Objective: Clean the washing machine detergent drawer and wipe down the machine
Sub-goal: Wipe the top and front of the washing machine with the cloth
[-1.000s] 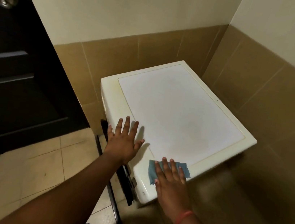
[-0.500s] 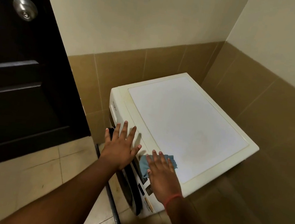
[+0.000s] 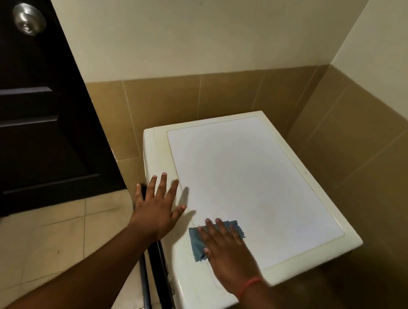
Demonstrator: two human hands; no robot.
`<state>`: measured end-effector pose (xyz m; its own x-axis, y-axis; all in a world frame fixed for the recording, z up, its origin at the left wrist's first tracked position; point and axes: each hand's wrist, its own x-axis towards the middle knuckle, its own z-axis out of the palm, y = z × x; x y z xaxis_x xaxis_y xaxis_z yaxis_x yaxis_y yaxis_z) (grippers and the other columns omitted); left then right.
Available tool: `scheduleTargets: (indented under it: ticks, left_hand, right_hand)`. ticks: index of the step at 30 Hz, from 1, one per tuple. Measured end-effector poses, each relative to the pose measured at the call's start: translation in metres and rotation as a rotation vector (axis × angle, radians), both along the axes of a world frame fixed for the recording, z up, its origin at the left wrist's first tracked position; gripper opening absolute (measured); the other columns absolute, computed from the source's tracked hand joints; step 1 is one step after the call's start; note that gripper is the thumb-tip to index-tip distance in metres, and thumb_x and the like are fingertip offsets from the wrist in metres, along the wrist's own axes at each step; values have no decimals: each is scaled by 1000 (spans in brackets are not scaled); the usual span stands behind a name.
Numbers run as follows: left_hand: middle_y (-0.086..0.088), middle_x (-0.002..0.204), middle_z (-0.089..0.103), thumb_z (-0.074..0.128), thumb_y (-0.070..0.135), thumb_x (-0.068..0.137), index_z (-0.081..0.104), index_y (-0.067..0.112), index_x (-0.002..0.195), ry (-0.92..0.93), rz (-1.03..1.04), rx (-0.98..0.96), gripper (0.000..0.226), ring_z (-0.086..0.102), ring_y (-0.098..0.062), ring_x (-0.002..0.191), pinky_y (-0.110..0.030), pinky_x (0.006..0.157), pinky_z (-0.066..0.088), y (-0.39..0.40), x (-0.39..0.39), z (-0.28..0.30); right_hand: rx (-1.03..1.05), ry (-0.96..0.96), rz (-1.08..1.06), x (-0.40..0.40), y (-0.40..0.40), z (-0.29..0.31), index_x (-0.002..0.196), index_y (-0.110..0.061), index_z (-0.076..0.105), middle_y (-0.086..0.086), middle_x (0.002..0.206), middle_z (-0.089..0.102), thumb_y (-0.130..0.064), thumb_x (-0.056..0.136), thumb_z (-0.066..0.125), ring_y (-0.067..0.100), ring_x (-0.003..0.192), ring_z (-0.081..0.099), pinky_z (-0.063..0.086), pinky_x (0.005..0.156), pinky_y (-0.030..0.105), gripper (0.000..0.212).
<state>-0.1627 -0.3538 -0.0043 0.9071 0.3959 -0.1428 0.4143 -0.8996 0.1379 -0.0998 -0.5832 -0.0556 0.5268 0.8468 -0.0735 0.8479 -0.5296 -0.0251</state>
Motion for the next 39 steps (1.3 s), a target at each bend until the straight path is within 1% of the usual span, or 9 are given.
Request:
scheduleTargets:
  ticks: [9, 11, 15, 18, 24, 28, 32, 36, 39]
  left_hand:
    - [-4, 162, -23, 4, 68, 93, -16, 32, 154, 48, 70, -16, 74, -23, -27, 148, -59, 118, -9, -46, 34, -13]
    - [-4, 161, -25, 5, 68, 94, -18, 32, 153, 66, 80, -15, 73, -24, -27, 148, -60, 118, -7, -47, 35, -15]
    - [-5, 162, -22, 7, 67, 94, -16, 31, 154, 81, 85, -14, 74, -21, -28, 149, -60, 119, -5, -45, 36, -18]
    - [-4, 162, -22, 7, 68, 93, -13, 31, 155, 60, 65, -13, 75, -19, -29, 149, -58, 119, -6, -44, 46, -16]
    - [-5, 163, -19, 10, 67, 94, -11, 30, 156, 30, 20, -17, 75, -17, -29, 150, -58, 119, -5, -51, 65, -16]
    - [-4, 163, -20, 3, 70, 92, -14, 32, 155, 38, -27, 4, 76, -20, -28, 150, -58, 119, -6, -54, 73, -16]
    - [-5, 163, -19, -5, 71, 86, -13, 31, 155, 38, -16, 19, 81, -18, -28, 150, -57, 118, -6, -53, 77, -15]
    - [-4, 163, -19, 1, 68, 91, -13, 32, 155, 40, -26, 31, 75, -18, -28, 150, -58, 119, -5, -54, 78, -15]
    - [-5, 164, -16, 6, 66, 93, -11, 31, 156, 37, -15, 46, 74, -16, -29, 150, -58, 119, -2, -56, 79, -14]
  right_hand:
    - [70, 3, 31, 61, -36, 2, 147, -28, 38, 8, 158, 26, -23, 90, 48, 34, 145, 23, 24, 116, 51, 58]
    - [153, 21, -137, 60, -40, 3, 143, -28, 45, 12, 148, 38, -19, 85, 54, 40, 135, 37, 31, 111, 52, 59]
    - [279, -46, 85, 50, -43, -8, 134, -24, 53, 0, 118, 55, -20, 82, 55, 26, 107, 49, 41, 100, 44, 53]
    - [263, -57, -168, 76, -56, 1, 133, -28, 56, -1, 115, 55, -19, 77, 61, 26, 106, 50, 43, 96, 42, 57]
    - [217, -45, -15, 78, -68, 3, 136, -30, 52, -1, 121, 56, -22, 82, 45, 27, 110, 51, 46, 93, 42, 55]
    - [202, -2, -339, 98, -77, 9, 136, -31, 53, 1, 123, 56, -19, 80, 59, 29, 113, 51, 41, 99, 45, 58]
    - [215, -50, -176, 99, -88, 2, 136, -33, 50, -1, 122, 54, -22, 77, 62, 27, 110, 50, 44, 92, 43, 62]
    - [226, -16, -466, 123, -98, 8, 132, -34, 56, 2, 121, 58, -18, 76, 67, 31, 110, 52, 46, 88, 47, 60]
    - [181, -51, -264, 112, -97, -1, 135, -35, 52, -1, 122, 56, -20, 77, 60, 28, 110, 51, 45, 89, 45, 61]
